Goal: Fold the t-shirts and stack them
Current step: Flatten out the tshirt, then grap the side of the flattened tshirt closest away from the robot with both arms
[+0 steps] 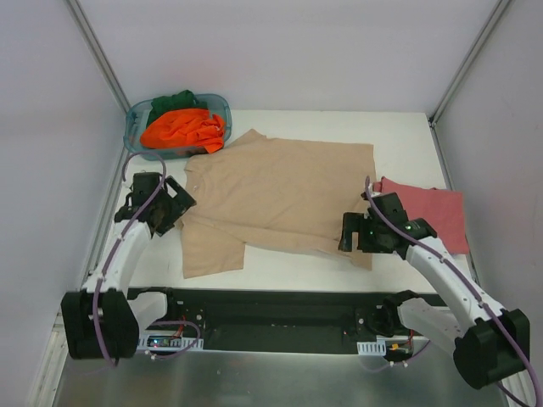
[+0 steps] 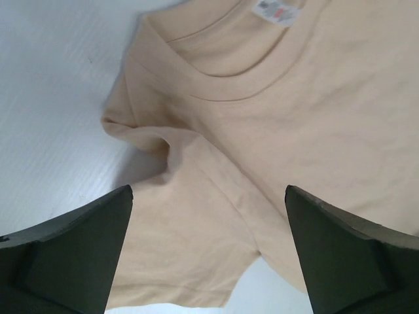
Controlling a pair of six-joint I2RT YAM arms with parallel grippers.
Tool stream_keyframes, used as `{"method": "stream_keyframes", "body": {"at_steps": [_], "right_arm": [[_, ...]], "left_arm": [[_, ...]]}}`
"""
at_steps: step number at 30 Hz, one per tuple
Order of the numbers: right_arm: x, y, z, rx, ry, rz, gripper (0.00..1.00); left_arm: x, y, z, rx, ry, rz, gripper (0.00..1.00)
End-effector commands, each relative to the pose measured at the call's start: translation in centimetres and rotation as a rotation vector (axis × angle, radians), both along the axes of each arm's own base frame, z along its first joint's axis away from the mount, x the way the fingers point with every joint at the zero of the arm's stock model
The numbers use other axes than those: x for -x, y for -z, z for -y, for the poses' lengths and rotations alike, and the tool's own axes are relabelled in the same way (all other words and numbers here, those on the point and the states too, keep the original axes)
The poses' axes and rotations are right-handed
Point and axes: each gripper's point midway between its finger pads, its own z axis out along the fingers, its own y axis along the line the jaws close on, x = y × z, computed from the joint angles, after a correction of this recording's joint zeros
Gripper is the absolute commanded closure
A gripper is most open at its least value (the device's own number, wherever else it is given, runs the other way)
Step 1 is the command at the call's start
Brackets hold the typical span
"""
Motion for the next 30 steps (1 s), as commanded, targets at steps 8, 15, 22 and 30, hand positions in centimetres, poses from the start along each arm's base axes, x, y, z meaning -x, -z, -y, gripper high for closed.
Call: {"method": "stream_keyframes", "body": {"at_steps": [8,15,22,30], "right_arm": [[-1.0,-3.7,1.9,-0.034,0.212,0.234,0.04],[-0.9,-3.5,3.1,-0.058,0.373,0.271,0.04],[-0.5,-2.7,3.6,-0.036,0.395,0.250,0.04],[-0.2,-2.2,4.5,-0.003,0.435,0.219,0.04]], "left_arm": [[8.0,-0.4,0.2,0.024,-0.071,0.042,0.01],[11.5,3.7,2.0,0.135,-0.089,-0.116,0.02],[12.9,5.6,2.3,0.185,-0.180,-0.158,0.24],[14.2,6.9,1.9,0.153,-0.211,-0.231,0.42]]}}
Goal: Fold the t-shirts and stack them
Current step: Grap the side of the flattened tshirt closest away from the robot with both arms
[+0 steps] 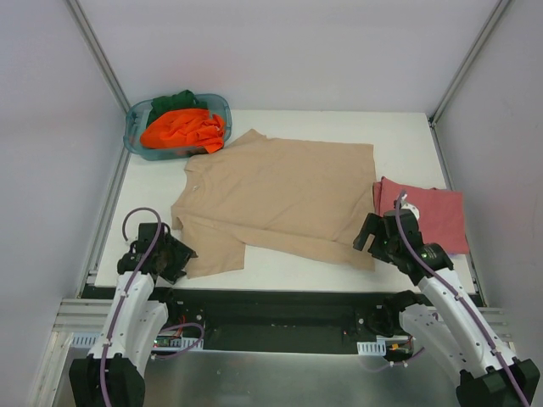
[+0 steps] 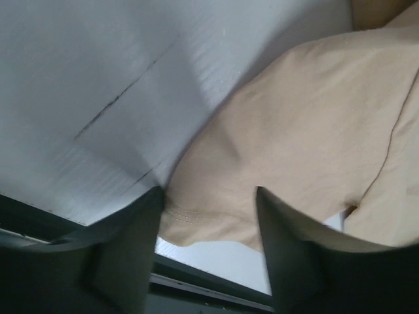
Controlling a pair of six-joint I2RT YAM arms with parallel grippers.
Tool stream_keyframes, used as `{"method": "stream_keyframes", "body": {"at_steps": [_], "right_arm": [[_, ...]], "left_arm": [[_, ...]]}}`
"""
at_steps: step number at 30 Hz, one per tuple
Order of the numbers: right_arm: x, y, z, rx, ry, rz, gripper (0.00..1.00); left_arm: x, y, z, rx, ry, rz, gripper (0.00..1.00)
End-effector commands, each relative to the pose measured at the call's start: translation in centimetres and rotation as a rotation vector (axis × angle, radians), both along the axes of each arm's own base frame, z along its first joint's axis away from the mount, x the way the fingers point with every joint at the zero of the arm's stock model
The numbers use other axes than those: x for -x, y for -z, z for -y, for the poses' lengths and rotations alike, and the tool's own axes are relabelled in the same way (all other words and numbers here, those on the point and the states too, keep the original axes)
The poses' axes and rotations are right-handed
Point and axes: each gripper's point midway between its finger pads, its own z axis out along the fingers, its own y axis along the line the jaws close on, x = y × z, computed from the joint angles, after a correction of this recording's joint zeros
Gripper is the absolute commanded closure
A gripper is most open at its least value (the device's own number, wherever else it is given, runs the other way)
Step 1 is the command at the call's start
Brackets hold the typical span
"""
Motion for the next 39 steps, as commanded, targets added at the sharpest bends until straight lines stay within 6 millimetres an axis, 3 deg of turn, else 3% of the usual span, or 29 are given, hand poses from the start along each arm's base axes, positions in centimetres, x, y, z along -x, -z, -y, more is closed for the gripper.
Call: {"method": "stream_keyframes", "body": {"at_steps": [1,4,10,14,16,21,24,29,34,39], "right_arm": [[0.3,0.3,1.0,0.017,0.057,-0.020,0.04],[0.5,0.7,1.1,0.013,0.072,-0.033,0.04],[1.9,1.2,1.1,-0.015,0.099,-0.112,0.04],[3.2,1.5,2.0,-0.004,0.161,-0.170,0.04],[3.9,1.9,1.6,-0.027,0.161,-0.201,0.04],[5.3,2.8,1.3,-0.043,0.159,-0.276,0.01],[6.2,3.5,2.3,0.002,0.189,-0.309,0.10],[5.2,4.4,2.2,-0.019,0.242,-0.273,0.30],[4.4,5.8,2.1,-0.017,0.268,-0.281,0.44],[4.6,6.9,2.3,-0.006,0.297,-0.312,0.46]], "left_arm": [[1.5,1.3,-0.2,-0.008,-0.022,-0.112,0.53],[1.4,1.1,0.1,0.002,0.000,-0.124,1.00],[0.3,-3.5,0.4,0.020,-0.005,0.010,1.00],[1.7,-7.3,-0.6,-0.025,-0.056,0.061,1.00],[3.0,-8.0,-0.9,-0.040,-0.080,0.051,1.00],[5.4,-6.8,0.5,0.052,-0.101,-0.013,1.00],[6.1,-6.8,0.6,0.063,-0.118,-0.006,1.00],[6.3,-7.8,-0.7,-0.003,-0.156,0.043,1.00],[5.3,-7.3,0.0,0.044,-0.149,0.067,1.00],[4.6,-6.6,0.4,0.080,-0.164,0.108,1.00]]}}
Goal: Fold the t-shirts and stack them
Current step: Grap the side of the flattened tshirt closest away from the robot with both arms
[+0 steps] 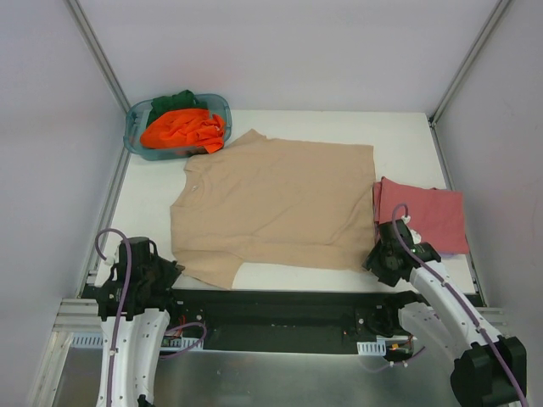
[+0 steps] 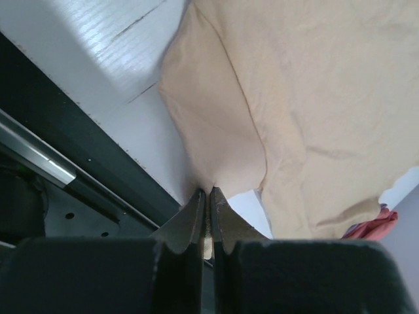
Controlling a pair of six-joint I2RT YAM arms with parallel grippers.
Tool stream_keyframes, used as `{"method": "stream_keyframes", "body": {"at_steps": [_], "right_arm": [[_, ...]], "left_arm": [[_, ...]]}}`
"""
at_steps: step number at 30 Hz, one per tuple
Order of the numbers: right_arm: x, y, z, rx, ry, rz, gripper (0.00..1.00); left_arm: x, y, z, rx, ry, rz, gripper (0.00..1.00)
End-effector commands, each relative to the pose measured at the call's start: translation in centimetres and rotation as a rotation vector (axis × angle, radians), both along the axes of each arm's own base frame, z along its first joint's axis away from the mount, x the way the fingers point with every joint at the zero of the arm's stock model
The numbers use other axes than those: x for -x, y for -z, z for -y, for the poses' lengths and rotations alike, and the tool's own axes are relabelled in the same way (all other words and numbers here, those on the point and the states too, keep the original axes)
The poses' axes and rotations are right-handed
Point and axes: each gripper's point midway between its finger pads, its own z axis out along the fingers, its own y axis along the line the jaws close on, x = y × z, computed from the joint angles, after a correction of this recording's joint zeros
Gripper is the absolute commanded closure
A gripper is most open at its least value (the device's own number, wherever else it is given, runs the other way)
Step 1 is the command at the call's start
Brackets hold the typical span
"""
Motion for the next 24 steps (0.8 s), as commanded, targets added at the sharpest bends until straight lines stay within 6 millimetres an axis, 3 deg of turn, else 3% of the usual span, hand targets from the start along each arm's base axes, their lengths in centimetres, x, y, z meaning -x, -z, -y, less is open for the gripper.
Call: {"method": "stream_keyframes", "body": {"at_steps": [1,14,17,20,22,24], "right_arm": [[-0.6,0.6,0.4,0.010,0.061,0.019,0.49],[-2.3,2.0,0.7,0.043,0.086,0.044,0.54],[-2.5,2.4,0.7,0.047,0.079,0.035,0.67],[-2.4,2.1,0.7,0.048,0.066,0.030,0.88],[-2.1,1.3,0.4,0.028,0.045,0.041,0.97],[-1.3,-0.2,0.5,0.026,0.031,0.046,0.99]], "left_arm": [[0.1,0.7,0.5,0.035,-0.007,0.008,1.00],[-0.1,1.0,0.3,0.018,0.004,-0.007,1.00],[-0.1,1.1,0.2,0.012,0.000,-0.008,1.00],[-0.2,0.8,0.4,0.021,0.006,-0.002,1.00],[-0.2,0.2,0.3,0.015,0.010,0.014,1.00],[0.1,-0.7,0.1,0.003,0.003,0.024,1.00]]}}
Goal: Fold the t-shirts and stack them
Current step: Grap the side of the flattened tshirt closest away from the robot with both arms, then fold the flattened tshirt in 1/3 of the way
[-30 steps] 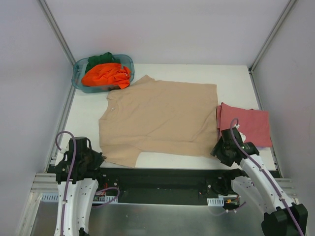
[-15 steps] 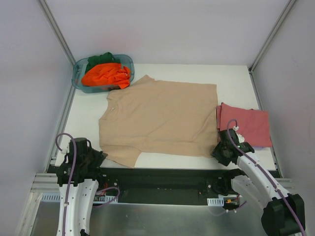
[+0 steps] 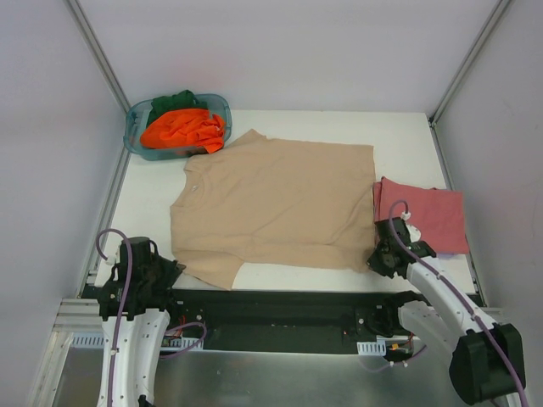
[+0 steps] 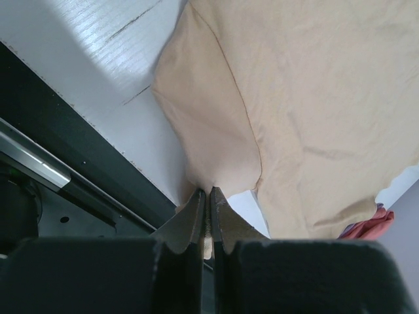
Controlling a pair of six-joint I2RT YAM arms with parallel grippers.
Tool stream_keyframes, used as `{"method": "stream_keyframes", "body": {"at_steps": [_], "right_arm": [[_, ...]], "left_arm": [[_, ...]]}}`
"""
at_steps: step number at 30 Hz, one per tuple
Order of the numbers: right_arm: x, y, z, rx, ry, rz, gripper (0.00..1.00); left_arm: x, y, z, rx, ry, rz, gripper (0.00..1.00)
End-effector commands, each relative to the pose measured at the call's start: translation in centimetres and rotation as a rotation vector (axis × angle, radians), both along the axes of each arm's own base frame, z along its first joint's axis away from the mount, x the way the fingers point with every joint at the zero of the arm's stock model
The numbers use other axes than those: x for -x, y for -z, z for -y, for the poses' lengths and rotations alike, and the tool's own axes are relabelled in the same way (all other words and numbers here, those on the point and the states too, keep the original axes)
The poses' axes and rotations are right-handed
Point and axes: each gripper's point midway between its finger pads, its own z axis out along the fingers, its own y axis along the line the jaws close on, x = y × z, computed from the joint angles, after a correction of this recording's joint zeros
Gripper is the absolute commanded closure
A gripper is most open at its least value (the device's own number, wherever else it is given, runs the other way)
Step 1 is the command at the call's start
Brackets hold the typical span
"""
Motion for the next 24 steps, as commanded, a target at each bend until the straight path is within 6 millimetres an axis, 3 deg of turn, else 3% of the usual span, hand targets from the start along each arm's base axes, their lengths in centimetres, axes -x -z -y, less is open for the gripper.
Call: {"method": "stream_keyframes", "body": {"at_steps": [1,6,13,19,24], "right_arm": [[1.9,-2.3,0.7,0.010,-0.014,-0.011,0.99],[4.6,-6.2,1.7,0.020,-0.013,0.008,0.99],[8.7,-8.1,2.5,0.011,0.003,-0.051,0.99],[8.8,-7.8,2.3,0.000,-0.032,-0.042,0.99],[7.7,-7.5,1.8,-0.006,-0.058,-0.040,0.99]], "left_arm": [[1.1,-1.4,-0.2,-0.023,0.007,-0.009,1.00],[2.5,-3.2,-0.4,-0.035,-0.003,0.004,1.00],[4.9,-4.1,0.1,-0.007,0.000,0.005,1.00],[6.0,-4.3,0.0,-0.021,0.001,0.029,1.00],[3.7,-3.2,1.2,0.048,0.035,0.056,1.00]]}}
